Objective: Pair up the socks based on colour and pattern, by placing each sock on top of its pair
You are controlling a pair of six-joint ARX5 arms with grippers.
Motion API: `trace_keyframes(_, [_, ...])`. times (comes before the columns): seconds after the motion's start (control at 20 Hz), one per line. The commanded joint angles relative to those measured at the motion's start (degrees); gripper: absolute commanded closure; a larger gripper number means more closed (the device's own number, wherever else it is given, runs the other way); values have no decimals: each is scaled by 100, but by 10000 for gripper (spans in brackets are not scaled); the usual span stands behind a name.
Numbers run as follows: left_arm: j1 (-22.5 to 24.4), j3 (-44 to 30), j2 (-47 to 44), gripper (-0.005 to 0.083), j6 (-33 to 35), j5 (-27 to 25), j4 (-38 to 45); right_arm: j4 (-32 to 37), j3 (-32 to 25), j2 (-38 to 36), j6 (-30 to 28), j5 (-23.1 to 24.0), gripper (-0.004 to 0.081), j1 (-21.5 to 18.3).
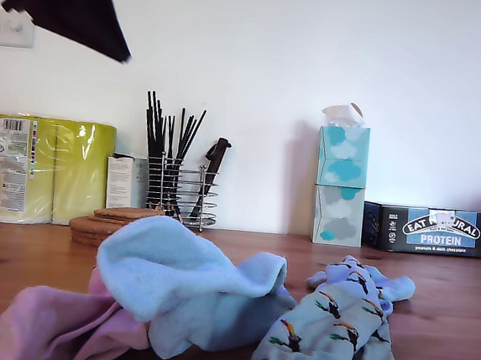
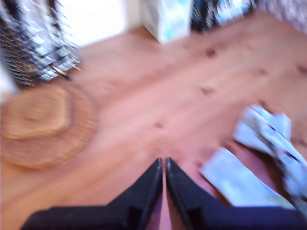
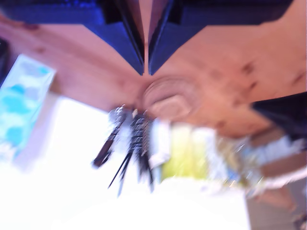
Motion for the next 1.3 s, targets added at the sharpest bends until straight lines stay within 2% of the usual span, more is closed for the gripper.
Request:
trace_keyframes(0.0, [293,-94,-142,793,164,210,101,304,-105,133,-42,4,783,-378])
trace_keyframes(0.1, [811,-96,-216,793,321,422,164,422,-109,339,-125,-216,783,-977])
trace_keyframes(0.25, [1663,-111,-367,793,350,1093,173,605,-190,374,-125,-756,783,-1781])
trace_keyframes(0.35, [2098,-210,-505,793,348,1373,247,612,-317,282,-144,-1086,783,-2190])
trace_keyframes(0.45, [2326,-466,-774,793,345,1432,468,654,-629,76,-142,-1349,783,-2393])
trace_keyframes(0.75, [2264,-1792,-2321,793,138,1274,621,769,-1897,-1211,201,-1412,783,-2168])
trace_keyframes(0.9, [2129,-2479,-3414,793,-162,1233,382,260,-2323,-2146,219,-1388,783,-2002])
trace_keyframes(1.0, [2050,-2747,-4052,793,-214,1182,-92,-358,-2385,-2761,199,-1388,783,-1971])
trace_keyframes(1.25, [1880,-2785,-5139,793,-629,1174,-763,-1373,-2380,-3842,203,-1456,783,-1971])
